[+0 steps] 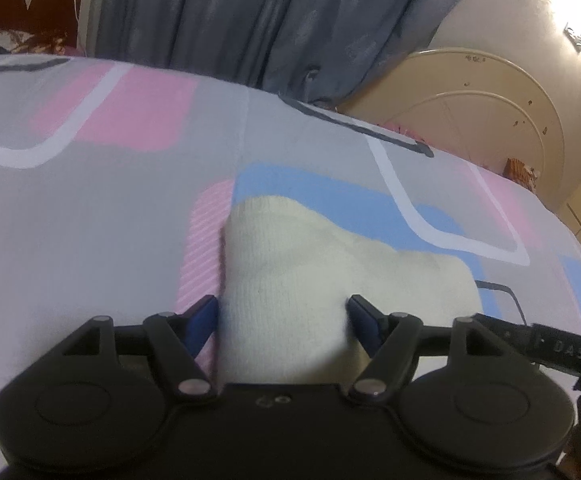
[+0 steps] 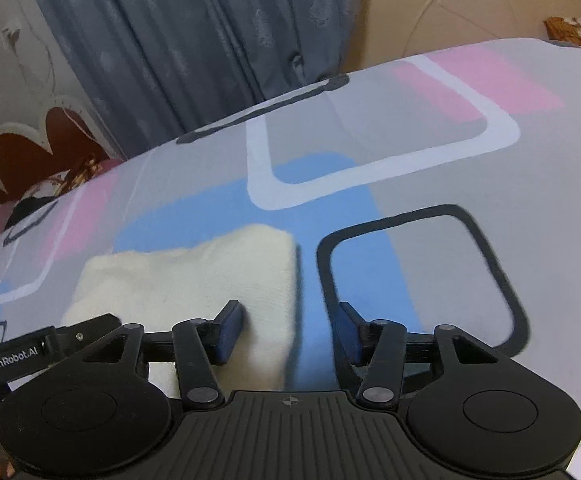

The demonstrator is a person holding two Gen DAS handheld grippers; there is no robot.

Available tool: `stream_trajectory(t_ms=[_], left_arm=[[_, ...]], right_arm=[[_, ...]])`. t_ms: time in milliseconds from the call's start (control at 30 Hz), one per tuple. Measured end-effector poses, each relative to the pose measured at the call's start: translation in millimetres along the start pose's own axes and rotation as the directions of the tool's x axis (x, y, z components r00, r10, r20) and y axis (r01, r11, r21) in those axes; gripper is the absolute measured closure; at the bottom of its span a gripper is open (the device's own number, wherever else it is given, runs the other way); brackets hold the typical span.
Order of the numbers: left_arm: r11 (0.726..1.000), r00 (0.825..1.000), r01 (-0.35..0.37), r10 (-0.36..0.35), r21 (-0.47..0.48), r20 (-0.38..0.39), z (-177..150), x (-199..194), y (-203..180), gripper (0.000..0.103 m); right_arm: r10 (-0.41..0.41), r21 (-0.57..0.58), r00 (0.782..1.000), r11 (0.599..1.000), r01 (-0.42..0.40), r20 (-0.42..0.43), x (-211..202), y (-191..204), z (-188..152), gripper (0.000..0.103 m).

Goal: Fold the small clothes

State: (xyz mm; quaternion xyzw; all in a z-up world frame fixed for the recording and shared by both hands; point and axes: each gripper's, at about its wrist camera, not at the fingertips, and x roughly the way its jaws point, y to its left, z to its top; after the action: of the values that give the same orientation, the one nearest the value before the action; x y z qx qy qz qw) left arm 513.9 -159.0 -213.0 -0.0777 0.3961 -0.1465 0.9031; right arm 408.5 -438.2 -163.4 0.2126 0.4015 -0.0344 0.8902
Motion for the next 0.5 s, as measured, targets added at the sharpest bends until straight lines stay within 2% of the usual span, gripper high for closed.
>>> stream_trajectory(t_ms=[167,233,333,433,500], left_arm=[[1.000,0.999,0.004,-0.005,0.017,0.041,-4,-24,2,0.034],[0.999,0.998,0.003,-0.006,0.044,0.055,-9,-36,2,0.034],[0.998,0.998,0.004,-0.008,0.068,0.060,-20,-51,2,0.034],[0.998,0.998,0.001,-0.004,0.057,0.059,-32,-61,5,0.034],[1.000,0.999,0.011,-0.012,0.027,0.049,-39,-65,8,0.034]], right_arm=[[-0.006,0.022,1.000,1.000,0.006,0.013,-25,-11,-6,0.053],[0.019,0.017,0.999,1.000,-0.019,0.035,-38,-9,-9,0.053],[0.052,-0.052,0.997,0.997,-0.048,0.065,-56,9,-18,0.053],[0.078,-0.115,0.996,0.991,-0.073,0.044,-59,29,-30,0.053],[0.069,-0.135,0.997,0.989,-0.065,0.023,-54,37,-40,0.053]])
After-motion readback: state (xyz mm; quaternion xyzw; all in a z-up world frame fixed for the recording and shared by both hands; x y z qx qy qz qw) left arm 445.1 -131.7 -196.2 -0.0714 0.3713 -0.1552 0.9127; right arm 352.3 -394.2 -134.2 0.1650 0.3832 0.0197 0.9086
